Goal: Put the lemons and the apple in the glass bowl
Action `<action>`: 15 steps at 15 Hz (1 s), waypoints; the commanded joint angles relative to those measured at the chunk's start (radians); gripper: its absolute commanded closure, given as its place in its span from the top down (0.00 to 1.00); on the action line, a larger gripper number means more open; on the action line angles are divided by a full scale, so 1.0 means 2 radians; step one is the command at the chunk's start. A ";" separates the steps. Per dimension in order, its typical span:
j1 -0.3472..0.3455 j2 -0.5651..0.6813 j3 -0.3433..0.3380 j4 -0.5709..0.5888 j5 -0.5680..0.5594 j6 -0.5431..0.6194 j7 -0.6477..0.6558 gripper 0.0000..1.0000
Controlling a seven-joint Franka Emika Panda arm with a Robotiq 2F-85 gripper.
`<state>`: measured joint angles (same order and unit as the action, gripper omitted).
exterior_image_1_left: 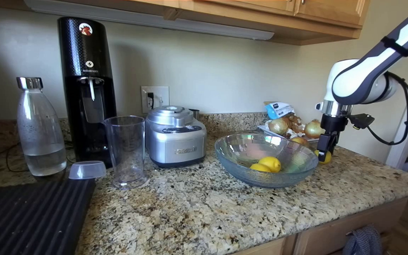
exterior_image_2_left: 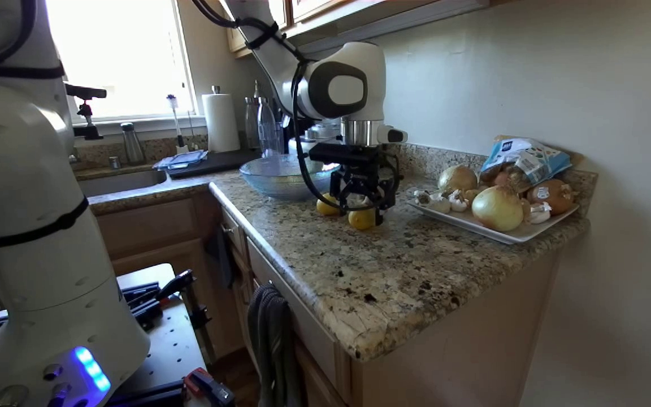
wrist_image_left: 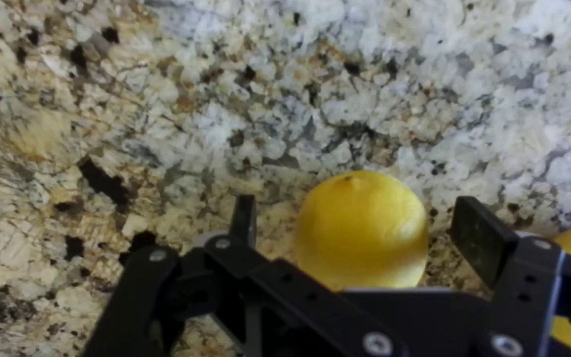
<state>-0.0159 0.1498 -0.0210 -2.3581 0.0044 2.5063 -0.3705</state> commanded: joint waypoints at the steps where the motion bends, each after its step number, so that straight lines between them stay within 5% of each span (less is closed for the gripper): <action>1: -0.013 0.014 0.012 0.009 0.025 0.012 -0.025 0.94; 2: -0.013 0.016 0.014 0.011 0.029 0.010 -0.028 0.74; 4: -0.014 0.014 0.016 0.011 0.033 0.009 -0.032 0.68; 9: -0.013 -0.002 0.008 0.002 0.009 -0.001 -0.018 0.34; 15: -0.006 -0.076 0.004 -0.017 -0.031 -0.053 0.000 0.27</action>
<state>-0.0268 0.1370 -0.0140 -2.3334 -0.0100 2.4782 -0.4044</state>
